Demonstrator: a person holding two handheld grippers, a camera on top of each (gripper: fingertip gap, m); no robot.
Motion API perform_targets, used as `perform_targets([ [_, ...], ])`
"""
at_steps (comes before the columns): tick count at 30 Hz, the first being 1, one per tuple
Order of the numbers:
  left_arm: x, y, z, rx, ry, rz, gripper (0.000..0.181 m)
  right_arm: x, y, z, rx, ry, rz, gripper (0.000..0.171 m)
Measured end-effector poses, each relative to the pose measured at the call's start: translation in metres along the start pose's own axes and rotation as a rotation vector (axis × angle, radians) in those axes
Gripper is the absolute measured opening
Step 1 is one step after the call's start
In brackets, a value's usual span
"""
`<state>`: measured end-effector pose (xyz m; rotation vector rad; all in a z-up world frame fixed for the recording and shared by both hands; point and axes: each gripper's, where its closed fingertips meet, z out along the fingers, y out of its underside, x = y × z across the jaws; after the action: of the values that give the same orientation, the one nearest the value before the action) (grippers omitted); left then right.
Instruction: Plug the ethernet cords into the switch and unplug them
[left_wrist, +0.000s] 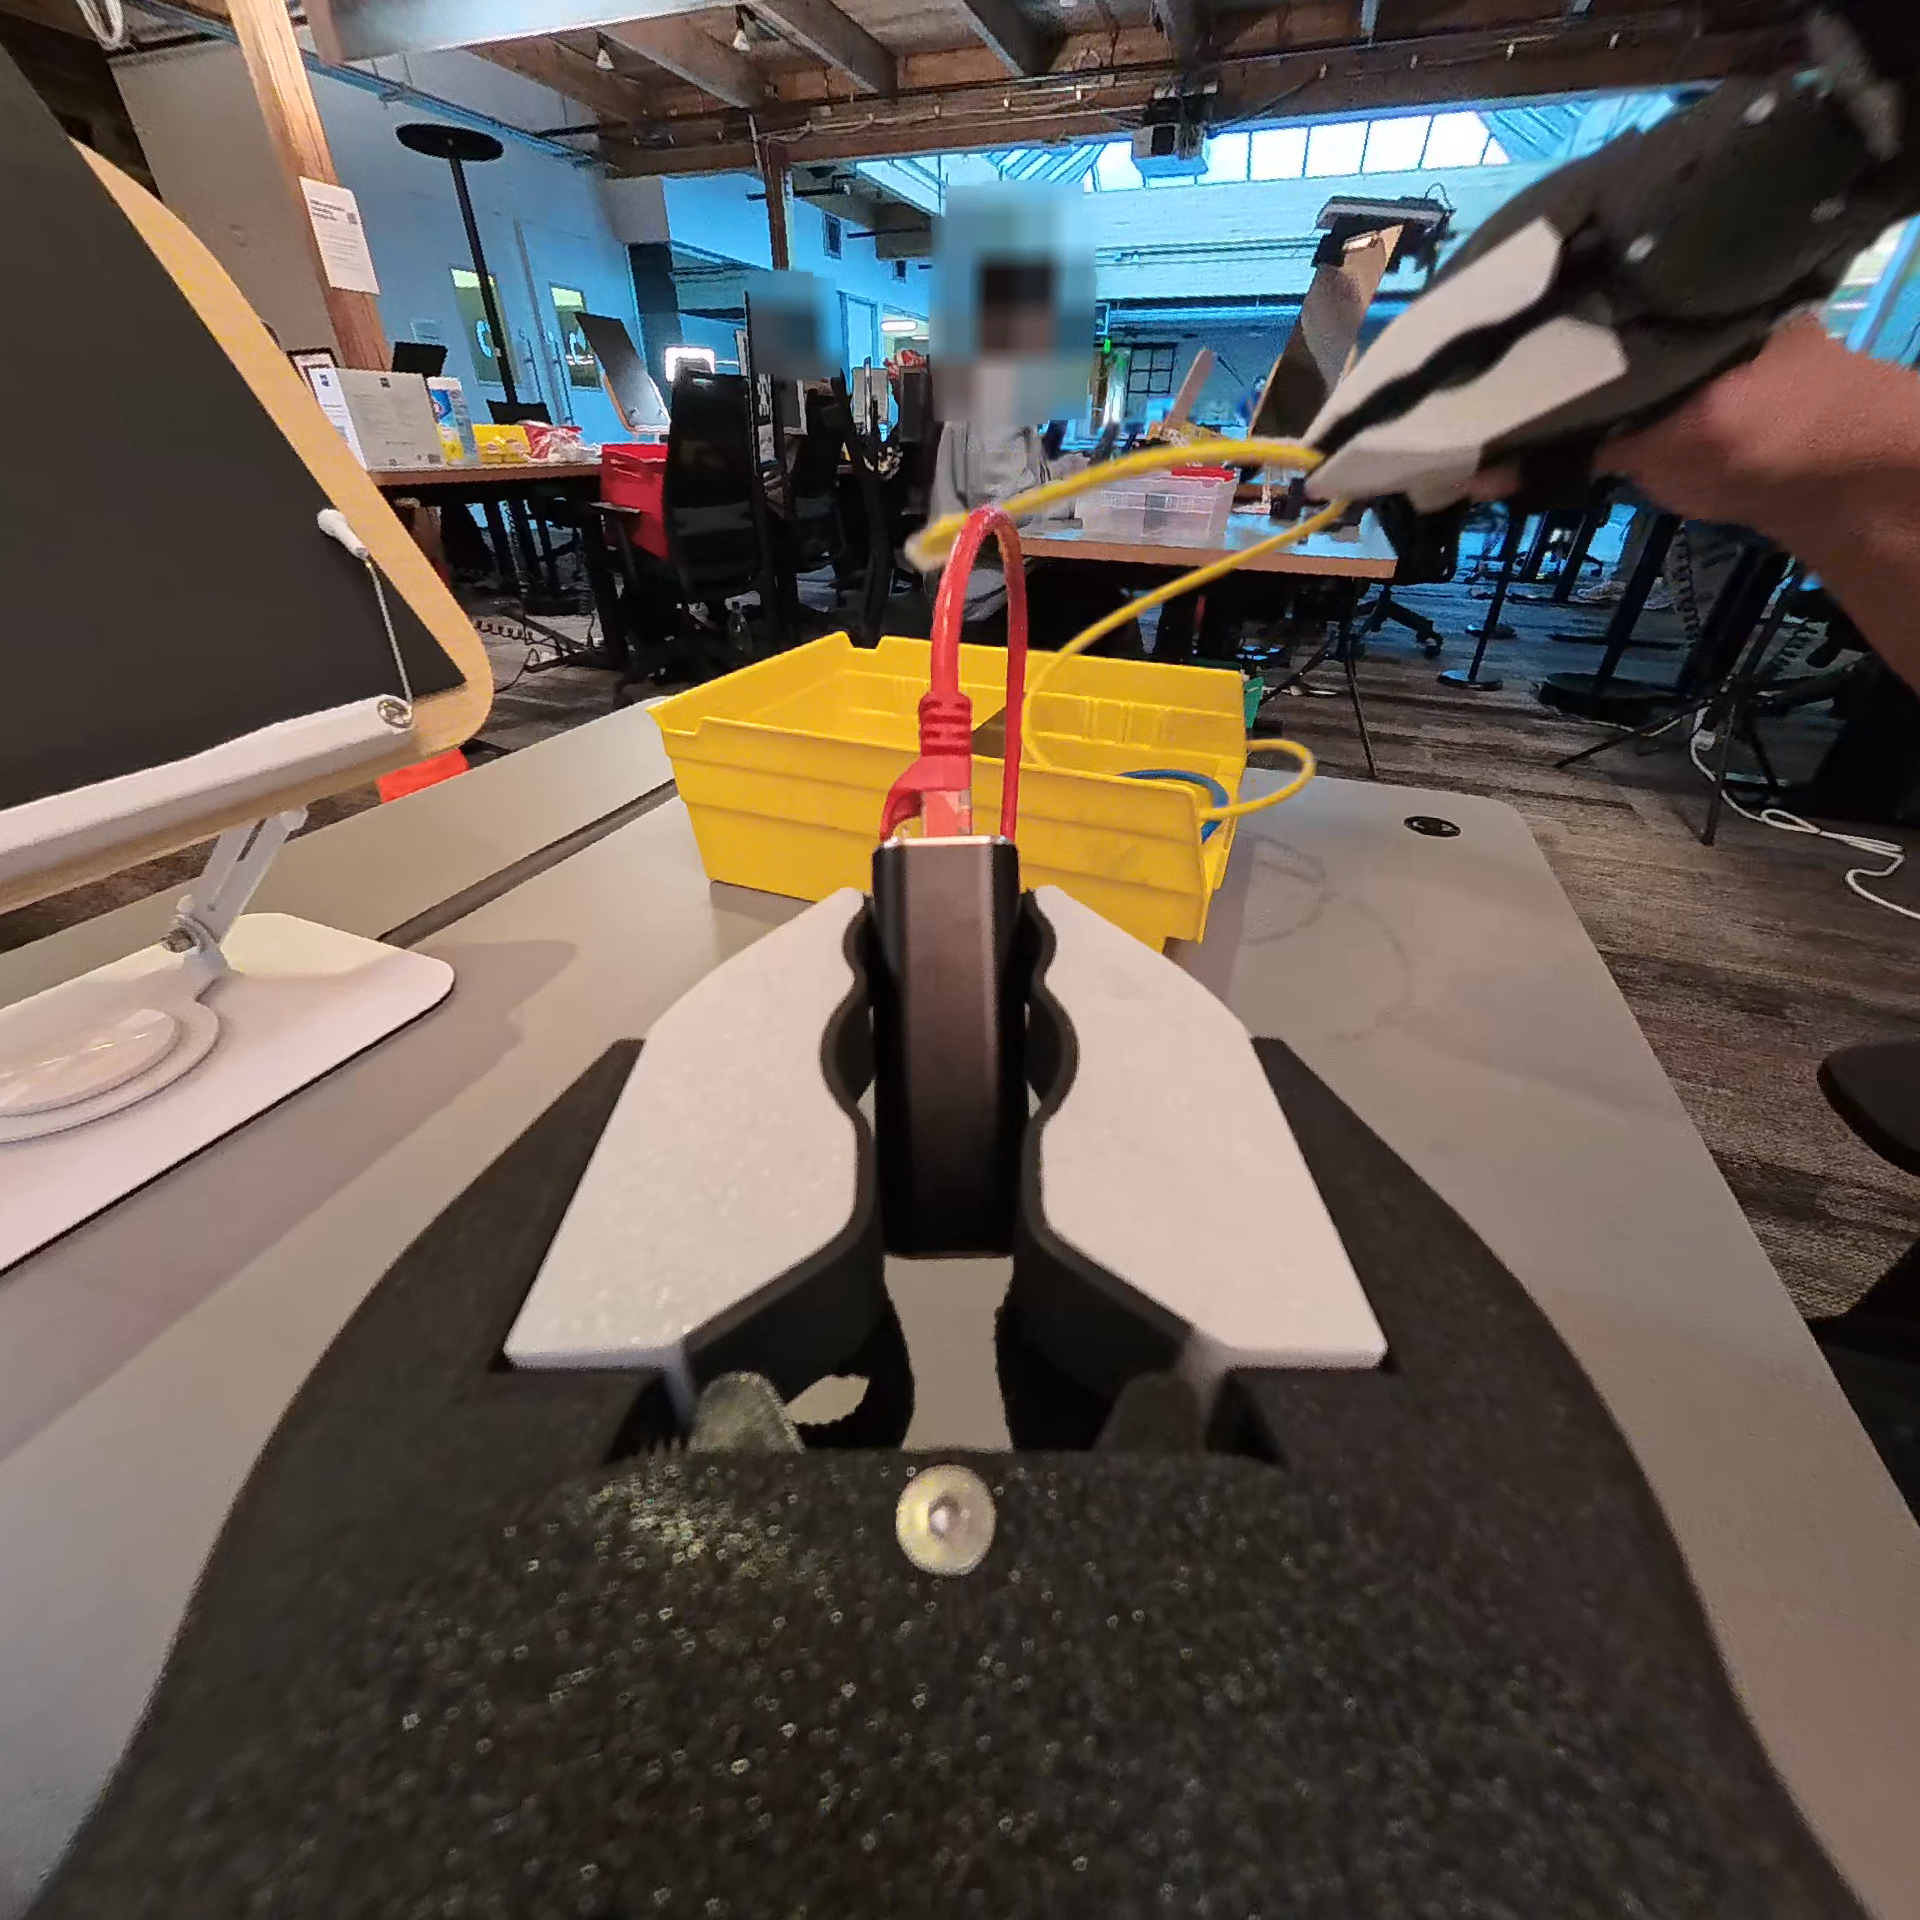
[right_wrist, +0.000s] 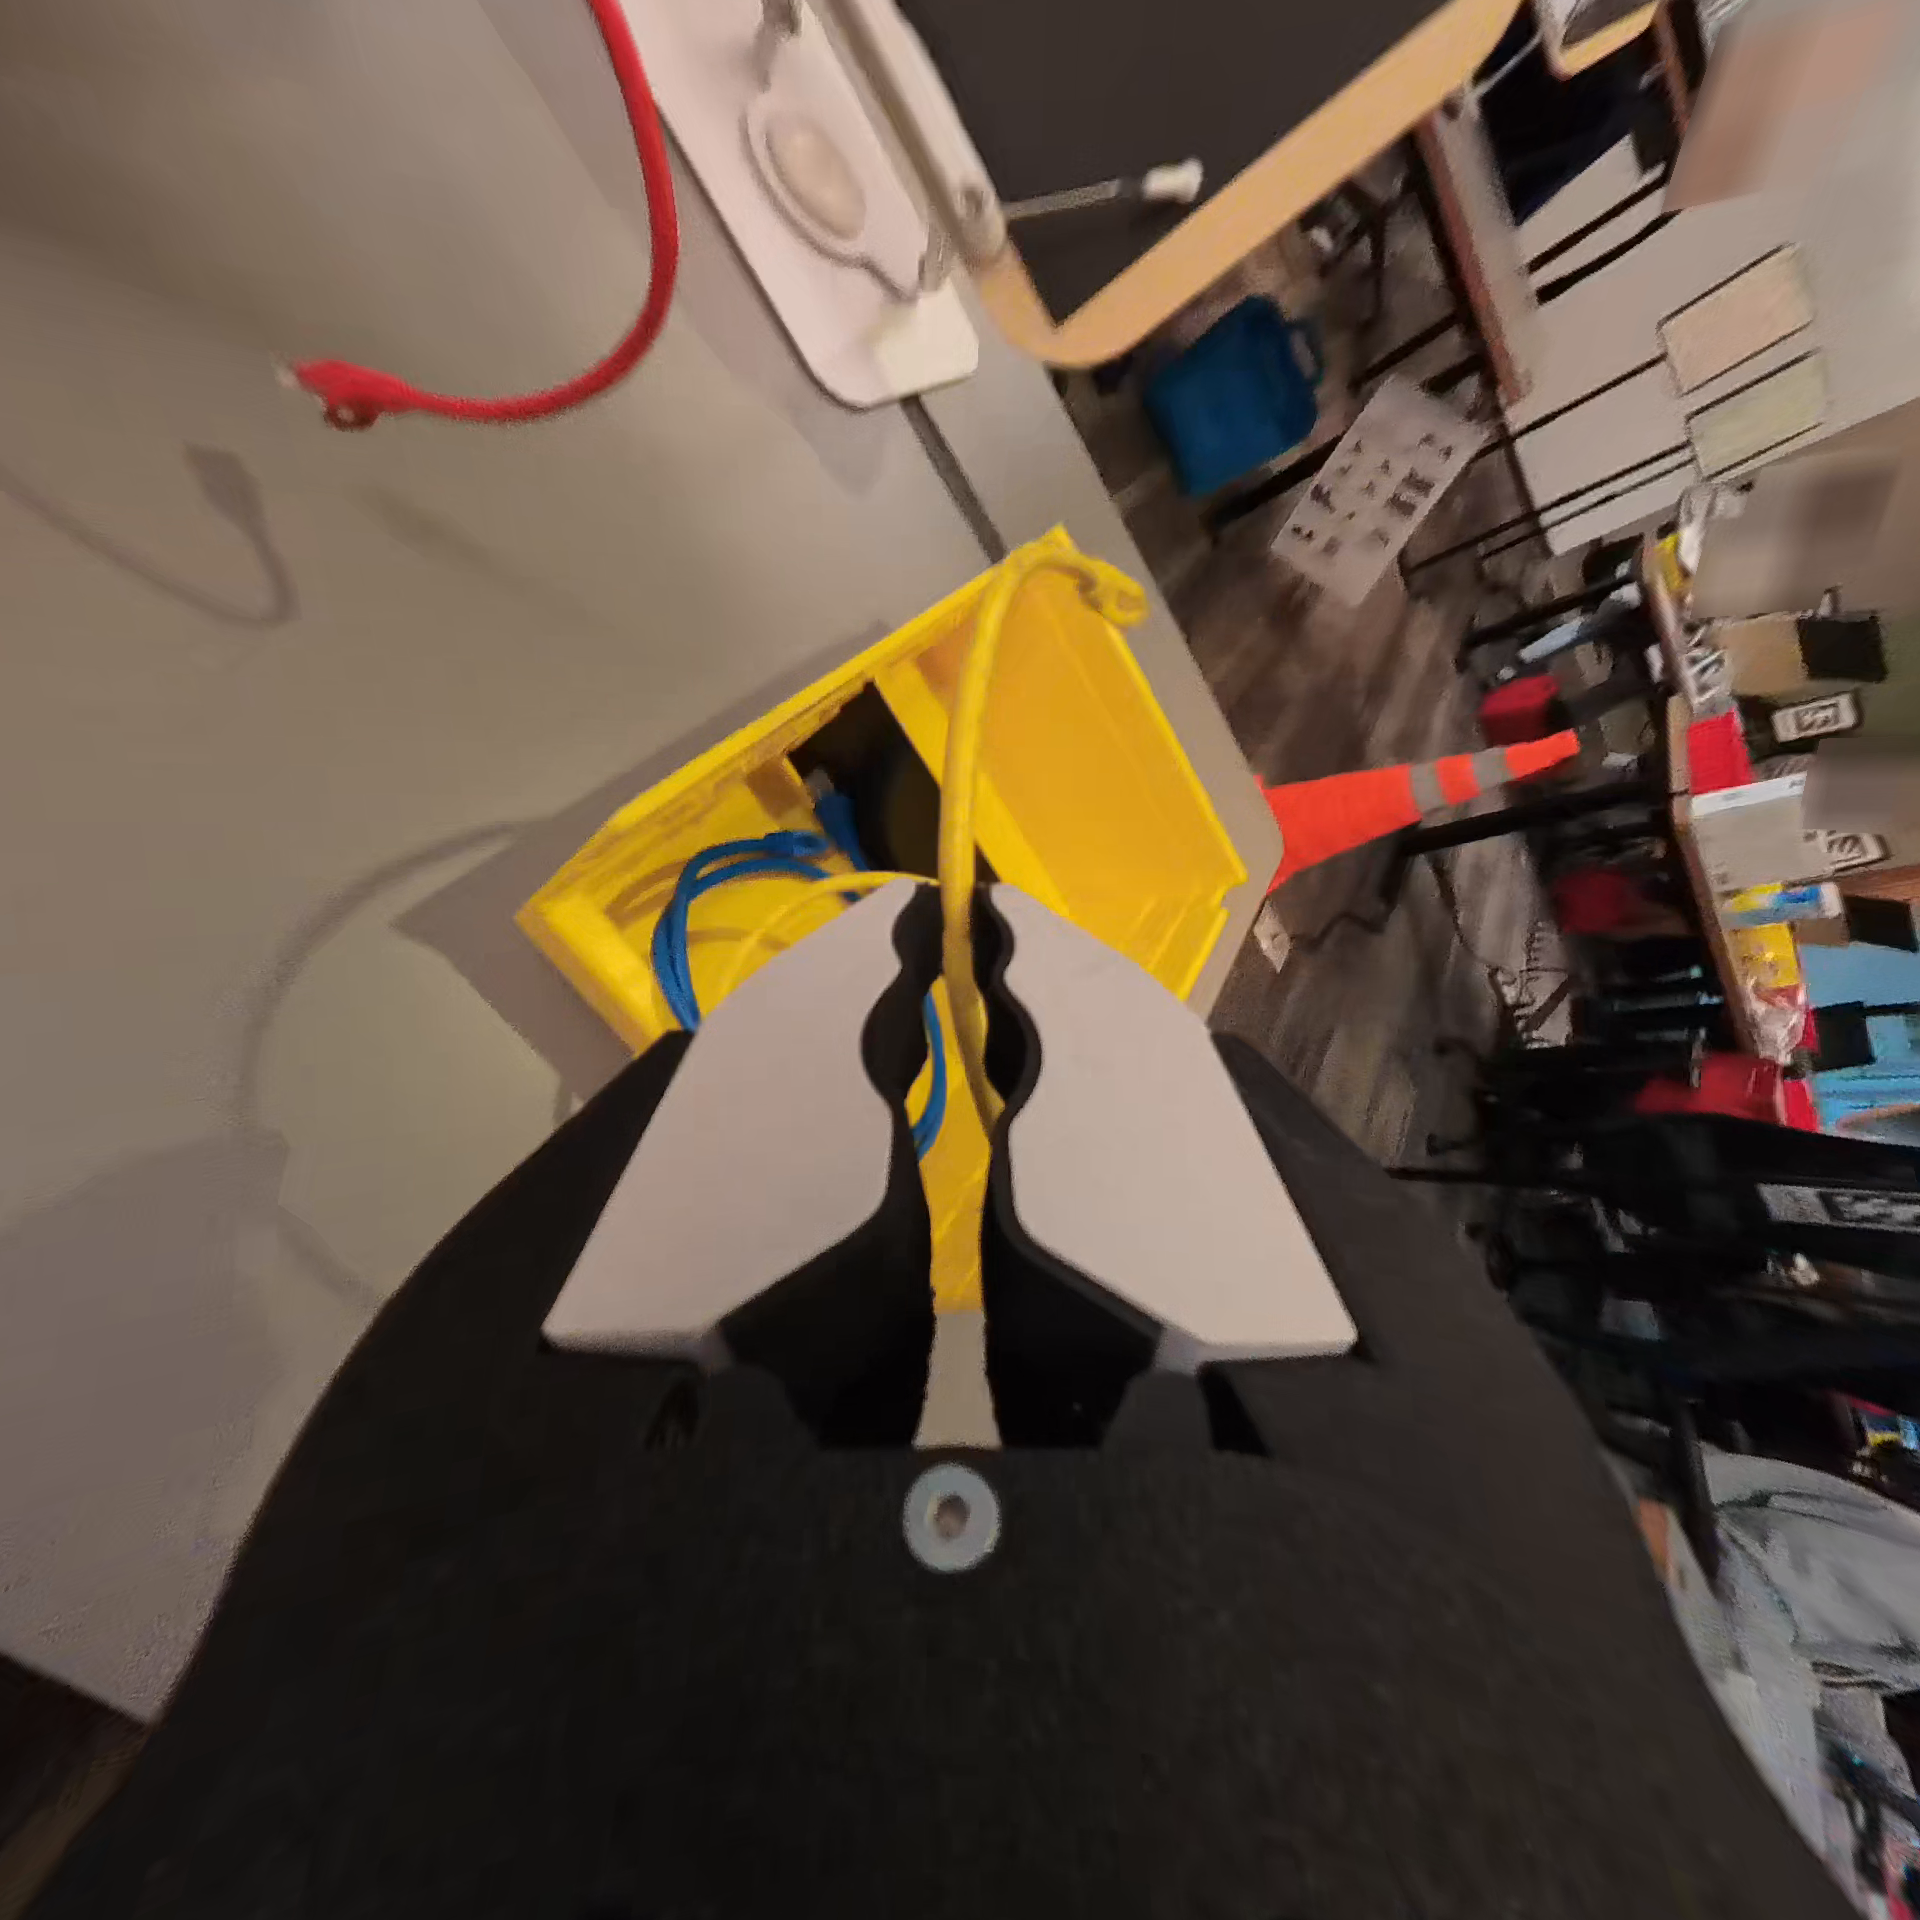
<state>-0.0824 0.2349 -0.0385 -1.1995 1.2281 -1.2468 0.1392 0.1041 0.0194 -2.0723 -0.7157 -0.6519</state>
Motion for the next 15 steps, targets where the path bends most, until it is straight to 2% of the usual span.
perform_targets([
  [1,0.0,0.001,0.0,-0.002,0.001,0.0,0.024,-0.002,0.007,0.006,-0.005,0.007,0.01,0.007],
  [5,0.0,0.003,0.001,-0.01,0.004,0.0,0.024,0.011,0.013,0.004,0.045,0.123,0.067,0.007],
  [7,-0.001,0.005,0.002,-0.017,0.006,-0.002,0.024,0.011,0.019,-0.003,0.042,0.107,0.127,0.007],
  [10,0.0,0.007,0.003,-0.026,0.012,-0.001,0.024,-0.027,0.062,0.002,-0.143,-0.07,0.183,0.007],
  [14,0.004,0.011,0.005,-0.038,0.027,0.002,0.024,-0.082,0.104,0.025,-0.218,-0.18,0.156,0.008],
  [15,0.005,0.012,0.006,-0.043,0.031,0.004,0.024,-0.097,0.114,0.032,-0.246,-0.213,0.144,0.02],
])
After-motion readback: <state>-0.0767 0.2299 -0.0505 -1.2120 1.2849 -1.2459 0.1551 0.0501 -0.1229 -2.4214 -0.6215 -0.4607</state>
